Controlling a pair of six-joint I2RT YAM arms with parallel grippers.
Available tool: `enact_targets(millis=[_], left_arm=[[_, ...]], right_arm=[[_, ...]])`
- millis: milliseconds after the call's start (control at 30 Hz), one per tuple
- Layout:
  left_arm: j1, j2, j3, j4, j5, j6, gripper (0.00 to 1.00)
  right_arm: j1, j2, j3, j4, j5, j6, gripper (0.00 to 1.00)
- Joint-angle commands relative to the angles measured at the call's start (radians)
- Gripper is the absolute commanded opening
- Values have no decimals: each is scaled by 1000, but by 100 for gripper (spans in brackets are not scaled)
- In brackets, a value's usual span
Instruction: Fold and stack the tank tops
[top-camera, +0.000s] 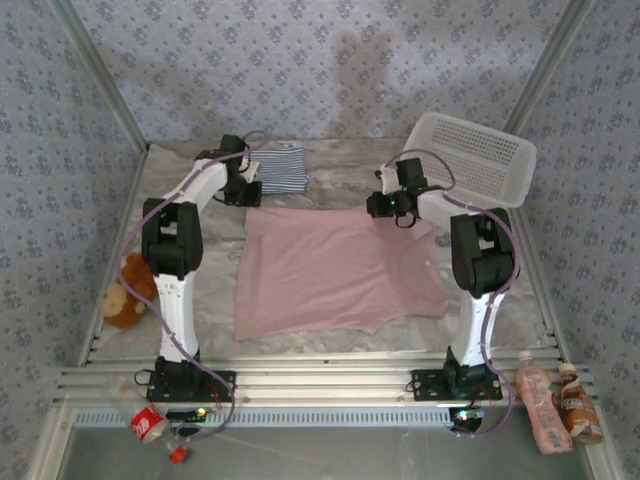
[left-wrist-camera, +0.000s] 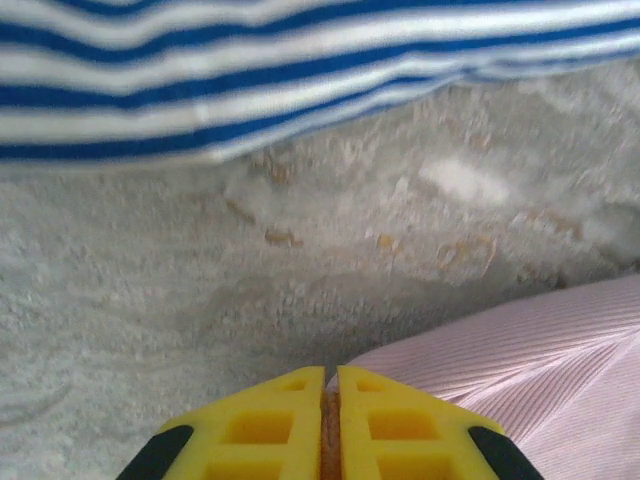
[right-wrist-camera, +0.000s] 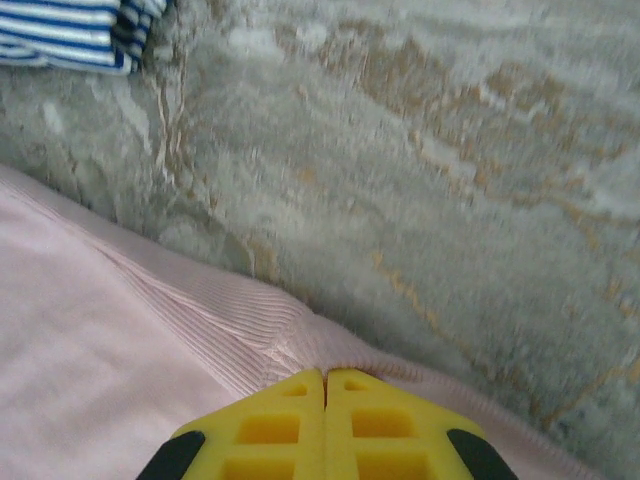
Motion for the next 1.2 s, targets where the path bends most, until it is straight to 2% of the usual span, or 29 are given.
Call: enact_targets(millis=[0, 533, 867, 1067, 1167], left_arm=[[-6, -115, -82, 3, 6, 34, 11], [-13, -267, -347, 62, 20, 37, 12], [-31, -315, -474, 80, 25, 23, 15], [-32, -328, -499, 55, -3, 28, 18], [-32, -336, -488, 28, -37, 33, 24]], right_arm=[[-8, -76, -62, 5, -43, -30, 7], [4, -188, -259, 1, -68, -36, 7], [28, -185, -322, 26, -64, -15, 8], [34, -218, -336, -9, -54, -21, 12], [28, -253, -331, -62, -54, -32, 17]])
